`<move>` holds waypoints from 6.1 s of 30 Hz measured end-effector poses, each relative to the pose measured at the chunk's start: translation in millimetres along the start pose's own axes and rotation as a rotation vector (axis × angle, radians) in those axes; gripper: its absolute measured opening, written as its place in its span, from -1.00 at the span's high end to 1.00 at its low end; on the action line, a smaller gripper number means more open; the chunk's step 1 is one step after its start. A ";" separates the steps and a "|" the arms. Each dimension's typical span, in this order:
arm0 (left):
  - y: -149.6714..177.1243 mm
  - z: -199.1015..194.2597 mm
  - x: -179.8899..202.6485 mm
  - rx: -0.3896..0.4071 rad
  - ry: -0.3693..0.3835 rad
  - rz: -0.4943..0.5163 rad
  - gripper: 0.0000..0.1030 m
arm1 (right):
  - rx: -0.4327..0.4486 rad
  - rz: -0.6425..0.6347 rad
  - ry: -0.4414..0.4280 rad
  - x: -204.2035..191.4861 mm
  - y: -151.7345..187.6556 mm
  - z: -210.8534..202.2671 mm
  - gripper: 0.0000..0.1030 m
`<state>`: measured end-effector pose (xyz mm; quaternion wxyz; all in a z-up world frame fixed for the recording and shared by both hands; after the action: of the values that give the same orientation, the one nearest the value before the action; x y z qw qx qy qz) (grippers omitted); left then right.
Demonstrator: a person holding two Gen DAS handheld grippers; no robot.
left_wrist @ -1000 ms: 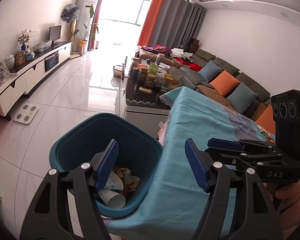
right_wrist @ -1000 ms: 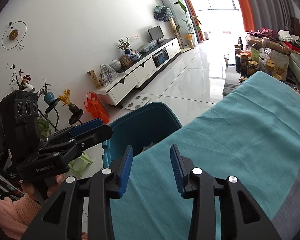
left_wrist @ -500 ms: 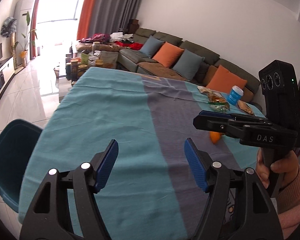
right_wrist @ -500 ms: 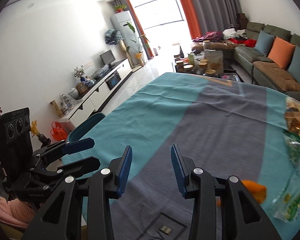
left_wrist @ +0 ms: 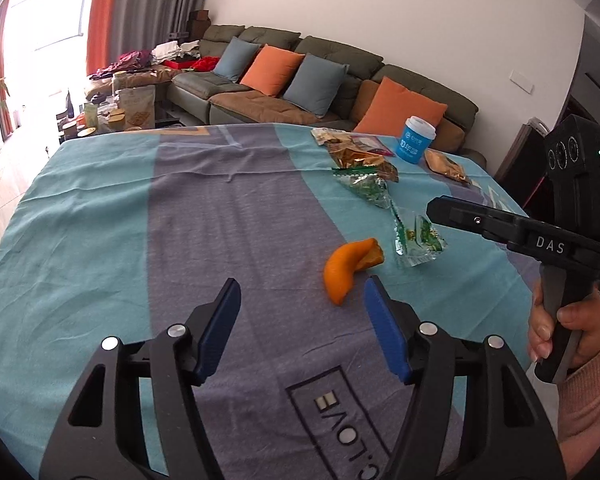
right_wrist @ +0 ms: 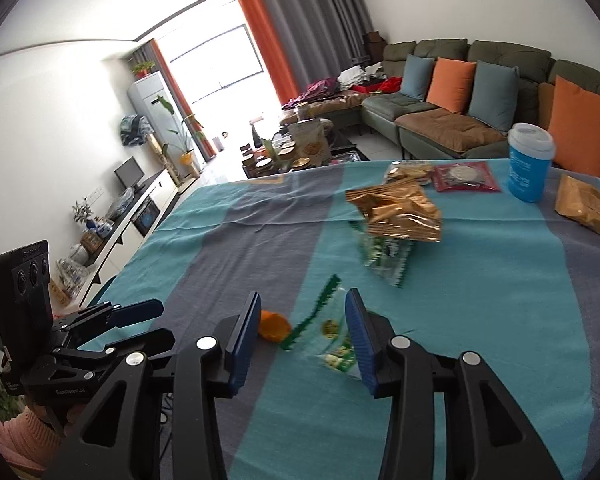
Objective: Collect trash
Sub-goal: 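Grasp the orange peel with the left tool while the right tool grasps the green snack wrapper, then lift the orange peel and green wrapper and turn both tools toward the teal bin, then carry the orange peel and green wrapper over the teal bin with both tools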
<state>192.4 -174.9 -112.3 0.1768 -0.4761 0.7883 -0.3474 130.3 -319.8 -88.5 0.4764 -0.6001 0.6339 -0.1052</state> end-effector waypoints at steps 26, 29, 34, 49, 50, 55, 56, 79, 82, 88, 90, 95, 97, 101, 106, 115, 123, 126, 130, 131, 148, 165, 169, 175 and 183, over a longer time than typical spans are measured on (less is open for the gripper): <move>-1.6 60.0 36.9 -0.178 0.087 0.015 0.62 | -0.037 0.170 -0.054 42.3 26.0 11.3 0.42; -1.6 59.4 35.9 -0.177 0.085 0.012 0.67 | -0.035 0.156 -0.048 40.7 25.9 11.0 0.47; -0.6 57.3 35.0 -0.172 0.069 0.009 0.73 | -0.029 0.144 -0.049 37.1 23.7 9.5 0.50; -2.5 20.7 0.8 -0.093 0.007 -0.067 0.80 | -0.019 0.086 -0.102 10.4 12.6 13.1 0.53; -2.5 17.0 -2.2 -0.085 0.002 -0.072 0.80 | -0.020 0.081 -0.110 7.5 12.2 14.6 0.53; -1.6 -1.3 -20.1 -0.058 -0.024 -0.106 0.80 | -0.026 0.059 -0.141 -8.0 9.7 22.4 0.53; -1.0 -4.9 -23.7 -0.052 -0.033 -0.110 0.80 | -0.028 0.055 -0.147 -11.2 9.3 24.2 0.53; 32.3 -63.8 -107.4 -0.007 -0.167 -0.256 0.80 | -0.110 -0.034 -0.293 -85.9 12.2 72.1 0.53; 36.0 -69.6 -114.5 -0.003 -0.177 -0.270 0.80 | -0.120 -0.046 -0.306 -93.8 12.5 77.5 0.53; 40.9 -79.8 -125.5 0.008 -0.204 -0.290 0.80 | -0.137 -0.062 -0.326 -108.7 13.7 87.2 0.53; 42.2 -83.5 -130.5 0.013 -0.215 -0.297 0.80 | -0.144 -0.068 -0.333 -113.8 14.4 90.6 0.53; 45.9 -90.8 -141.6 0.020 -0.240 -0.316 0.80 | -0.162 -0.084 -0.351 -125.7 18.3 97.3 0.53; 47.8 -93.9 -146.0 0.022 -0.246 -0.323 0.80 | -0.169 -0.089 -0.359 -130.4 19.2 100.1 0.53; 52.8 -100.4 -156.0 0.026 -0.263 -0.340 0.80 | -0.185 -0.101 -0.372 -139.3 18.5 112.2 0.53; 58.6 -108.2 -169.0 0.032 -0.286 -0.363 0.80 | -0.202 -0.120 -0.391 -153.3 21.4 121.5 0.53; 70.1 -119.6 -191.7 0.040 -0.322 -0.407 0.80 | -0.230 -0.151 -0.423 -177.7 25.9 135.2 0.53; 77.8 -126.3 -211.4 0.041 -0.351 -0.445 0.80 | -0.255 -0.170 -0.452 -197.1 27.3 147.1 0.53; 80.3 -128.8 -219.4 0.042 -0.366 -0.460 0.80 | -0.264 -0.179 -0.462 -204.0 27.2 151.9 0.53; 83.5 -132.9 -230.7 0.049 -0.383 -0.479 0.80 | -0.277 -0.195 -0.475 -214.3 27.7 158.8 0.53; 84.2 -134.0 -233.8 0.051 -0.389 -0.484 0.80 | -0.279 -0.197 -0.478 -216.7 27.7 160.6 0.53; 97.9 -151.0 -290.1 0.062 -0.488 -0.564 0.80 | -0.339 -0.260 -0.544 -266.0 28.3 195.5 0.53; 104.7 -151.1 -311.3 0.053 -0.525 -0.590 0.80 | -0.385 -0.308 -0.577 -296.3 30.3 223.4 0.53; 107.1 -153.0 -313.8 0.054 -0.536 -0.594 0.80 | -0.395 -0.312 -0.579 -304.0 32.6 227.5 0.53; 109.9 -153.1 -320.2 0.051 -0.547 -0.605 0.80 | -0.405 -0.323 -0.581 -312.0 35.3 233.5 0.53; 111.4 -151.9 -329.7 0.049 -0.561 -0.619 0.80 | -0.416 -0.341 -0.576 -320.3 36.7 242.3 0.53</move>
<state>189.5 204.7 -103.5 0.2832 -0.7625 0.5206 -0.2598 227.3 71.6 -88.4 0.4785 -0.7855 0.3735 0.1206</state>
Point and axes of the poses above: each gripper's, at about its wrist camera, not at the fingertips, and z roughly the way its jaws point, x to its right, y to its underside, the point moved 6 cm from there along z, roughly the way its jaws point, and after that the axes turned 15 degrees about -y, right-handed, at the moved point
